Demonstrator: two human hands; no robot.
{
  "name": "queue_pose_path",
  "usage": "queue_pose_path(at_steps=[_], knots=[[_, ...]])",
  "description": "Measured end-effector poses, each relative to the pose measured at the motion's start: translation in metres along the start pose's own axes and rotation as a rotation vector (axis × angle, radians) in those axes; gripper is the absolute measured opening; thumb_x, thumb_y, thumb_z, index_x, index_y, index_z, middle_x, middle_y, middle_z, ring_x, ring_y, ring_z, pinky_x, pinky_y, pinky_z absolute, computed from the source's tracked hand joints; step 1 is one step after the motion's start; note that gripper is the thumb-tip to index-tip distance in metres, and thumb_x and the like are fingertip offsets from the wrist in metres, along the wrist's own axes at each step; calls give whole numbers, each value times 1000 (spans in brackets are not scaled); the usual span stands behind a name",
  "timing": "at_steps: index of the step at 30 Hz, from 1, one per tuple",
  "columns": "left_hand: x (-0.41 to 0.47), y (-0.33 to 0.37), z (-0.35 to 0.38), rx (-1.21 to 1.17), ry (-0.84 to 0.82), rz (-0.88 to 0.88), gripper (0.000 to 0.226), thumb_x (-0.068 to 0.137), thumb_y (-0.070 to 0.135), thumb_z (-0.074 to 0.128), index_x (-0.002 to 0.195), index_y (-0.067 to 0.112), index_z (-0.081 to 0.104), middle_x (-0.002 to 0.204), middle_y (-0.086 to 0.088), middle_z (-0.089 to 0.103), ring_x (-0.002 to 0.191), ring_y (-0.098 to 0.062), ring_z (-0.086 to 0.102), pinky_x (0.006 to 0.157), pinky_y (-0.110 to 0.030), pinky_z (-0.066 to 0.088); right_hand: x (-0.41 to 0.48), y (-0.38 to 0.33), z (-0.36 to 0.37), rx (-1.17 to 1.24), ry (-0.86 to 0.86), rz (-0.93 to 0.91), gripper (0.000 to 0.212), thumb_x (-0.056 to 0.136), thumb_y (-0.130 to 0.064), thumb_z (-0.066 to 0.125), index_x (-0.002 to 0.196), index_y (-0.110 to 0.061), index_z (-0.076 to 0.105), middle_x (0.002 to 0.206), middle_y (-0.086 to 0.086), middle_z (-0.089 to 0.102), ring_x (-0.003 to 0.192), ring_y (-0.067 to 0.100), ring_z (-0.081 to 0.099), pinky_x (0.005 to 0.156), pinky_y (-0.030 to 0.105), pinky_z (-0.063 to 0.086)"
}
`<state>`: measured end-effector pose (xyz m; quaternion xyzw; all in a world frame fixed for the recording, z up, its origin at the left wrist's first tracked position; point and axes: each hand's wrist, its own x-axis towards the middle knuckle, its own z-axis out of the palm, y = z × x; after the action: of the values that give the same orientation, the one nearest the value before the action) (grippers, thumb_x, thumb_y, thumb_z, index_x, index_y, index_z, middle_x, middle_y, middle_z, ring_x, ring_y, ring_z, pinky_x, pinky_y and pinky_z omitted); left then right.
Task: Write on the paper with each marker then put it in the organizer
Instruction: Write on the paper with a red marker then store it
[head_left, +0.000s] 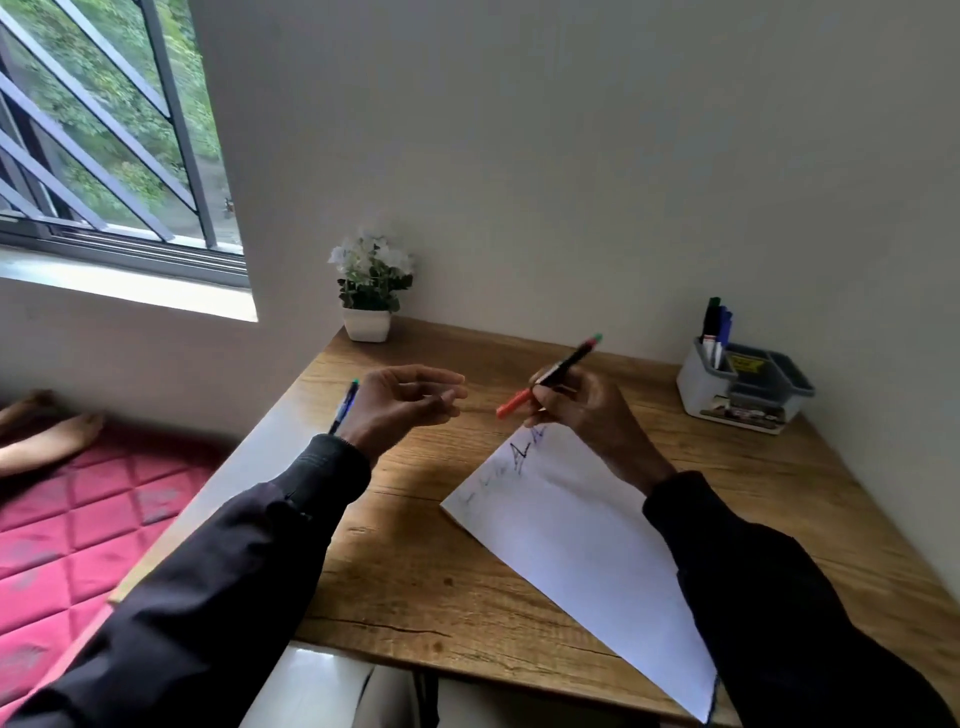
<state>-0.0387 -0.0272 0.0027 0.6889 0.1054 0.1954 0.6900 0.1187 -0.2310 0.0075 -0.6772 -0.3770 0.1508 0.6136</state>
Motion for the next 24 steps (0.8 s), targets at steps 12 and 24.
queue_pose_path(at_steps=[12,24], knots=[[11,6,63,118,-129,163,27,83,4,77,109,0,74,97,-10,78,90,-25,75,76,-23,59,-18,-9,-15,391,-79,84,9,89,-6,70,86,-9,62,73,20,61,57,27,60,51,32,50],[10,16,56,488,-164,357,19,91,11,70,80,27,73,68,5,71,60,-8,68,58,-18,54,-8,-30,-8,164,-188,127,22,104,-8,50,102,5,68,64,15,60,48,18,51,42,22,35]])
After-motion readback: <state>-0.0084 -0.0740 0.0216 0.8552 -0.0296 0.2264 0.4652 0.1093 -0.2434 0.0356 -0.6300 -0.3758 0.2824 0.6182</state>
